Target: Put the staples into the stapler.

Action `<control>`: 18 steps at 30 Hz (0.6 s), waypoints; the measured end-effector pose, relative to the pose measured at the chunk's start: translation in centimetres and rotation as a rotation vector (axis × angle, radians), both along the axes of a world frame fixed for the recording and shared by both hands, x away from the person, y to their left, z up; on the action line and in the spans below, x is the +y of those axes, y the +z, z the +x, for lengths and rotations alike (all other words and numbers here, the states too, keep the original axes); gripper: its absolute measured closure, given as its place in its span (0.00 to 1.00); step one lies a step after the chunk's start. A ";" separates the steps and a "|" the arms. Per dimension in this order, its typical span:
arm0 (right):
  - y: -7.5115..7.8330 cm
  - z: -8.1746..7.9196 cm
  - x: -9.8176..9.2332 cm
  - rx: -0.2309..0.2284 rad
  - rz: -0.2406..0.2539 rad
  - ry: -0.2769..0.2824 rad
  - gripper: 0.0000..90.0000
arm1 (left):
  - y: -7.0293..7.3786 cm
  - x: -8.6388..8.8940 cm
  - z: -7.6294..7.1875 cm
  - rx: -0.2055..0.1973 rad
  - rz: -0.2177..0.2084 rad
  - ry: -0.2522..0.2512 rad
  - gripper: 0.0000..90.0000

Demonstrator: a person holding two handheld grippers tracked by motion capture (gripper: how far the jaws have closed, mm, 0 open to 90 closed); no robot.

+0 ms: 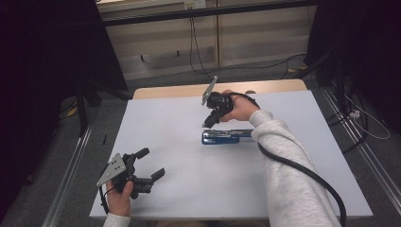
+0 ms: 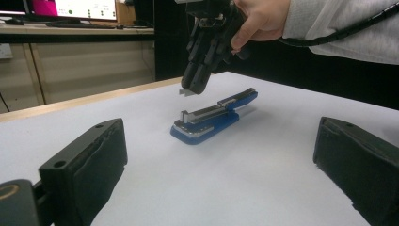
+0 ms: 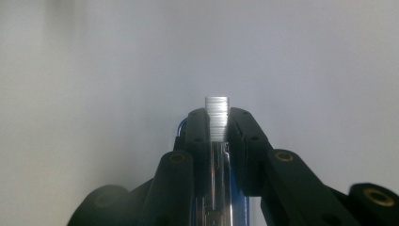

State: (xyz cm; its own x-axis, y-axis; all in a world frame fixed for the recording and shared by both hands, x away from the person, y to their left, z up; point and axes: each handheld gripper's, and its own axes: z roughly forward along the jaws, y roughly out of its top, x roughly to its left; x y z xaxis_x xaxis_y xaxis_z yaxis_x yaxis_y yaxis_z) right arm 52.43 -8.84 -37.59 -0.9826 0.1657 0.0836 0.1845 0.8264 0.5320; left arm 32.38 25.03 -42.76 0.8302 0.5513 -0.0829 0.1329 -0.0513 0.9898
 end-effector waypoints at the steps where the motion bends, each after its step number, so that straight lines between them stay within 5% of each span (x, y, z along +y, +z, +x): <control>1: -0.1 0.0 0.0 -0.001 0.000 0.002 0.87 | 0.0 0.0 0.0 0.001 0.001 0.000 0.04; 18: -1.2 -0.3 0.2 0.008 -0.002 -0.001 0.87 | 0.0 0.0 0.0 -0.001 0.004 0.006 0.04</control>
State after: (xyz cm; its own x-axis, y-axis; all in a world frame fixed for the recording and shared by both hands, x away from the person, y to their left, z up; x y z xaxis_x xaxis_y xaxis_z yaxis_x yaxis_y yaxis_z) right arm 52.18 -8.64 -38.80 -0.9818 0.1671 0.0906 0.1897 0.8274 0.5287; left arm 32.38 25.02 -42.75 0.8271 0.5562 -0.0805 0.1327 -0.0541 0.9897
